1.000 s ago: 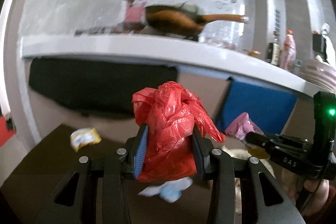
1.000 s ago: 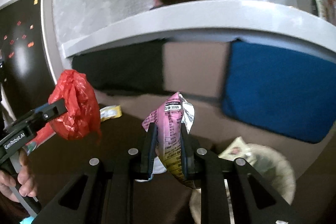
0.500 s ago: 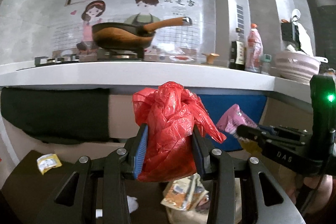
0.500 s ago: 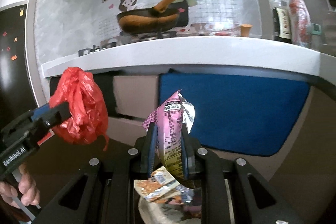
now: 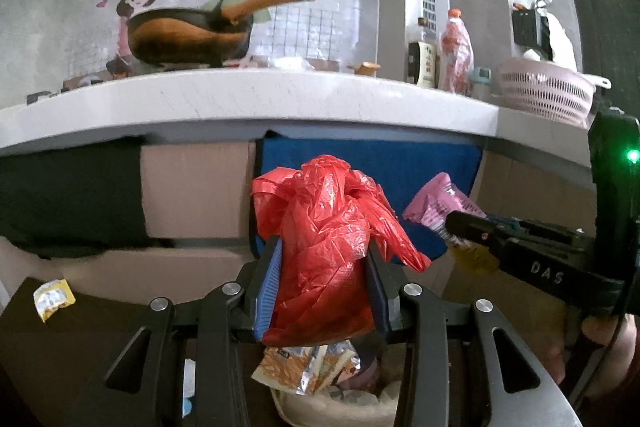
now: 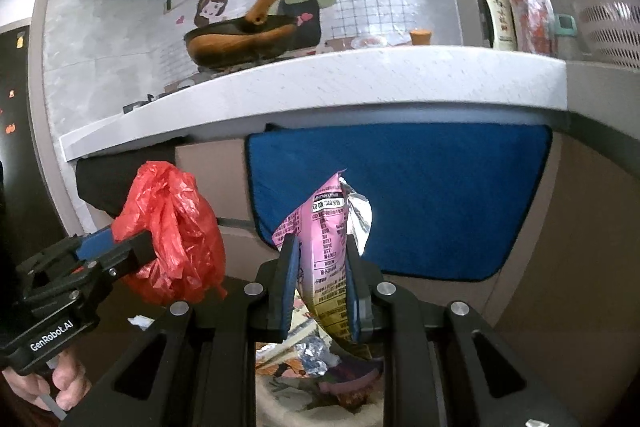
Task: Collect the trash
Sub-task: 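Grasp the pink candy wrapper with the right tool while the left tool holds the red bag, then carry the red bag and pink wrapper over the bin and open both tools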
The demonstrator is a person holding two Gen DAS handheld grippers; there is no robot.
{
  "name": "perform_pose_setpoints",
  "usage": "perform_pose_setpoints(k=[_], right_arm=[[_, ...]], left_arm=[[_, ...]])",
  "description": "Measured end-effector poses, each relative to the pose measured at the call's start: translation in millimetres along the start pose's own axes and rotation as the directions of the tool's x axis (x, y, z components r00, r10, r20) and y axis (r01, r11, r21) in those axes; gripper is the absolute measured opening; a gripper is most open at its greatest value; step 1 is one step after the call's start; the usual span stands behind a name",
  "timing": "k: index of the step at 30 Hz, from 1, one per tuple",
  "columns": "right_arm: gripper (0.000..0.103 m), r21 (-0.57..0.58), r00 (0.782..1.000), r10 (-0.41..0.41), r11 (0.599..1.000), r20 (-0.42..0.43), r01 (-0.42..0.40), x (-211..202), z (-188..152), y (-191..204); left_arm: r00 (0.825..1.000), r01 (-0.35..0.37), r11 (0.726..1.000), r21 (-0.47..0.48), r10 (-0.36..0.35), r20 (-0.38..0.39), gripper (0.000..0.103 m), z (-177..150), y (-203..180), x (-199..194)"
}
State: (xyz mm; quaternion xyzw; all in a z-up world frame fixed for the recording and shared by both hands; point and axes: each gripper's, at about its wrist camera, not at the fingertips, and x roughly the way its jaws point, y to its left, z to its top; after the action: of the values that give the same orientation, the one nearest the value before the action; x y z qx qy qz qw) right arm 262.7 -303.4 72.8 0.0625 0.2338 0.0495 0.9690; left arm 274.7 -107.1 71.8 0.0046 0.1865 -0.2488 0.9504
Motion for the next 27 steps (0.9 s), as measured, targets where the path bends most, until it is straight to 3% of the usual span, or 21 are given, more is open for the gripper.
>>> perform_pose_setpoints(k=[12, 18, 23, 25, 27], right_arm=[[0.020, 0.107, 0.995, 0.029, 0.994, -0.099, -0.018, 44.5, -34.6, -33.5], [0.020, 0.150, 0.988, 0.033, 0.989, -0.150, -0.010, 70.2, -49.4, -49.6], [0.020, 0.160, 0.984, 0.018, 0.987, -0.175, 0.010, 81.8, -54.3, -57.6], [0.020, 0.168, 0.983, 0.013, 0.986, -0.183, 0.018, 86.7, -55.0, -60.1], [0.020, 0.181, 0.982, 0.011, 0.983, -0.190, 0.024, 90.1, -56.0, -63.0]], left_arm=[[0.985, -0.075, 0.996, -0.055, 0.066, -0.159, 0.040, -60.3, 36.6, 69.5], [0.952, -0.075, 0.990, -0.121, 0.035, -0.304, 0.040, -99.0, 45.9, 119.0], [0.957, 0.002, 0.996, -0.092, -0.028, -0.289, 0.040, -106.8, 25.9, 135.8], [0.942, 0.049, 0.993, -0.111, -0.082, -0.326, 0.040, -108.9, 19.0, 146.4], [0.915, 0.087, 0.986, -0.139, -0.134, -0.380, 0.040, -115.4, 12.7, 159.0]])
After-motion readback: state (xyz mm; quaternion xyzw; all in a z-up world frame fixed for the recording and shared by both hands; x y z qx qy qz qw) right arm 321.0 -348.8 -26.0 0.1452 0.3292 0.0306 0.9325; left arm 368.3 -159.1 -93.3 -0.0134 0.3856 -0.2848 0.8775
